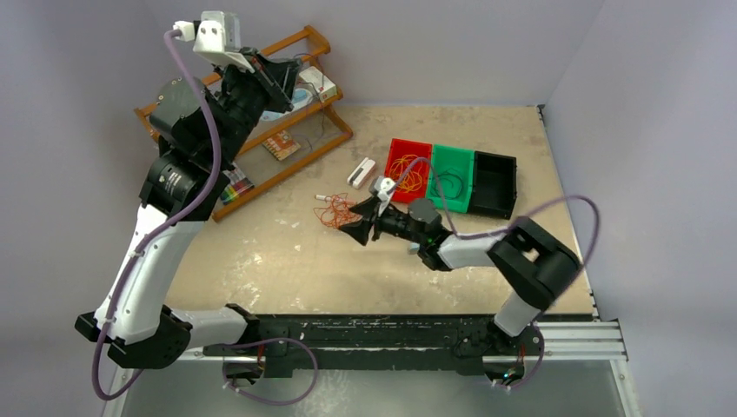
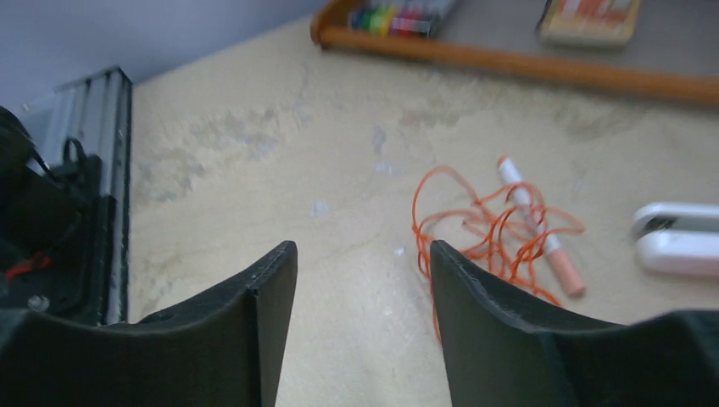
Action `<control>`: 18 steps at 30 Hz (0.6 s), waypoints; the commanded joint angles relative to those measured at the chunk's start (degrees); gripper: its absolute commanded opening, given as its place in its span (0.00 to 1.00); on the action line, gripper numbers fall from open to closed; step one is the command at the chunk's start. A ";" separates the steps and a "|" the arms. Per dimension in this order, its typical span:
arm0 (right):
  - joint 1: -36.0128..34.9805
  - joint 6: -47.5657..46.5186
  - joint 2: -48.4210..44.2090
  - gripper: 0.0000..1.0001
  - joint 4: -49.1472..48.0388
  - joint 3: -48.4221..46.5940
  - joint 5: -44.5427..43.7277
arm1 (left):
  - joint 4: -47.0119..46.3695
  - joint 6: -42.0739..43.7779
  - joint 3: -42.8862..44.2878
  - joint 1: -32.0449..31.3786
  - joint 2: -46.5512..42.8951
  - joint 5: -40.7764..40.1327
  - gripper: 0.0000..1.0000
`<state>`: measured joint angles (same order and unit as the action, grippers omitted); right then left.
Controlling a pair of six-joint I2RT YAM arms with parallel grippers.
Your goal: Untangle the cables
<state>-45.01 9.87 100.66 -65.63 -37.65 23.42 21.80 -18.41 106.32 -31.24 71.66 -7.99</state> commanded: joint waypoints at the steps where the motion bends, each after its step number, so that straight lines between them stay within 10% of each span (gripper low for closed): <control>1: -0.25 -1.51 -15.61 0.64 -1.54 2.34 -4.89 | -4.27 -0.22 -4.14 0.13 -2.37 0.06 0.00; 18: -0.25 -12.15 -37.27 0.84 11.82 -7.68 -9.91 | -10.50 -4.72 -17.73 0.13 -5.78 10.77 0.00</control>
<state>-45.01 0.89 63.86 -54.30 -40.71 14.57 16.45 -21.19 90.19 -31.24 67.33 -1.54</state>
